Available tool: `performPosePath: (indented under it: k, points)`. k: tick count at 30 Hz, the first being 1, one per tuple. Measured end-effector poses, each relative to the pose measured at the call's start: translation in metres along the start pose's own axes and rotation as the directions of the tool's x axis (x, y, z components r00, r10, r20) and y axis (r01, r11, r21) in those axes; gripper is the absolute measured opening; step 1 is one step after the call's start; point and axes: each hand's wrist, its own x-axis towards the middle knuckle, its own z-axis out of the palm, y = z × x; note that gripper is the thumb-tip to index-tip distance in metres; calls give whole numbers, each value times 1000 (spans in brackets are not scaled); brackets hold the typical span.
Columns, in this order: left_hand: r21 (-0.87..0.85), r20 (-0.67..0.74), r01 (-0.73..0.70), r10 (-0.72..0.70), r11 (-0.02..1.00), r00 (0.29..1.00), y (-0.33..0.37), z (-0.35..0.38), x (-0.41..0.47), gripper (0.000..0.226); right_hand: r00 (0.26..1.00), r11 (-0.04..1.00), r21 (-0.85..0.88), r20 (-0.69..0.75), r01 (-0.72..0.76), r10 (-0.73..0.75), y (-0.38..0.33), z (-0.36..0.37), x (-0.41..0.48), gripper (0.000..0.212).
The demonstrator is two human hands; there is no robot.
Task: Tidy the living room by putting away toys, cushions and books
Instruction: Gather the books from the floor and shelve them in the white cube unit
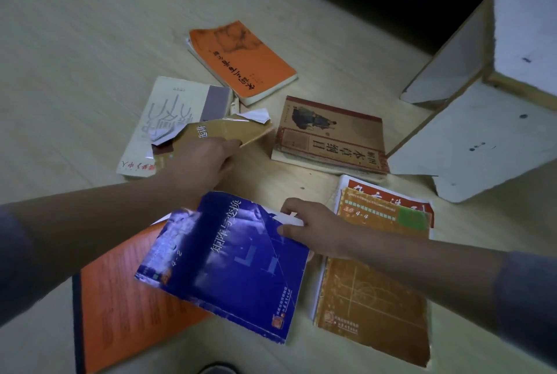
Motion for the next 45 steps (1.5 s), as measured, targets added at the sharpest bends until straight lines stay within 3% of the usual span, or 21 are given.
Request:
performPosePath:
  k: [3, 6, 12, 15, 17, 19, 24, 27, 31, 32, 33, 35, 36, 37, 38, 39, 40, 41, 42, 43, 45]
  points:
    - [-6, -97, 27, -28, 1000, 995, 1, -8, 0, 16, 996, 985, 150, -52, 85, -78, 2, -4, -13, 16]
    - [-32, -105, -30, 26, 999, 994, 10, -13, 2, 12, 986, 950, 297, -160, 93, -47, 8, -11, -30, 17]
    - [-22, -184, -170, 163, 985, 969, 34, -7, 19, 16, 871, 916, 397, -427, -61, 243, 36, -29, -74, 13]
    - [-35, -220, -270, 256, 962, 941, 50, -3, 22, 29, 767, 807, 583, -475, -94, 432, 50, -34, -95, 15]
    - [36, -223, -330, 329, 943, 917, 62, 1, 24, 37, 701, 730, 681, -493, -58, 515, 58, -33, -106, 27]
    - [59, -208, -396, 400, 916, 893, 77, 9, 28, 43, 631, 701, 712, -526, -40, 570, 68, -28, -118, 34]
    - [15, -161, -533, 528, 846, 834, 119, 18, 36, 41, 493, 656, 754, -581, 27, 648, 86, -21, -151, 21]
    - [-97, -69, -607, 603, 789, 795, 134, 29, 34, 41, 461, 618, 784, -568, 52, 682, 95, -26, -168, 25]
    - [-196, 44, -719, 738, 667, 673, 142, 47, 33, 43, 448, 551, 831, -522, 77, 725, 107, -25, -184, 26]
    - [-227, 42, -714, 739, 662, 672, 140, 47, 31, 45, 446, 537, 839, -513, 83, 733, 109, -25, -185, 25]
    - [-265, 25, -677, 707, 686, 707, 140, 44, 30, 49, 445, 525, 847, -505, 88, 740, 110, -24, -186, 24]
    - [-377, -65, -488, 503, 787, 862, 141, 39, 25, 60, 446, 511, 854, -497, 97, 745, 111, -24, -187, 23]
    - [-453, -114, -310, 291, 836, 950, 143, 37, 21, 58, 446, 511, 855, -494, 93, 746, 111, -24, -186, 24]
    - [-536, -110, -73, 17, 841, 994, 148, 34, 18, 50, 445, 511, 855, -493, 89, 747, 111, -24, -185, 25]
    - [-609, 12, 213, -260, 764, 965, 153, 34, 17, 42, 447, 512, 855, -493, 87, 747, 111, -24, -184, 27]
    - [-623, 212, 482, -460, 616, 862, 158, 36, 17, 40, 448, 511, 856, -491, 86, 747, 111, -25, -184, 28]
    - [-591, 428, 682, -549, 431, 718, 162, 39, 14, 42, 449, 507, 858, -487, 83, 749, 111, -25, -183, 30]
    - [-564, 608, 795, -541, 220, 581, 166, 44, 11, 43, 447, 504, 860, -483, 80, 753, 111, -26, -182, 31]
    - [-549, 724, 835, -484, 28, 492, 166, 49, 7, 43, 447, 503, 861, -480, 75, 755, 111, -25, -181, 33]
    - [-542, 784, 834, -421, -105, 457, 167, 53, 4, 43, 446, 500, 863, -477, 74, 757, 111, -26, -182, 34]
    - [-558, 807, 806, -357, -197, 471, 168, 59, 1, 42, 453, 498, 864, -476, 79, 754, 109, -25, -183, 32]
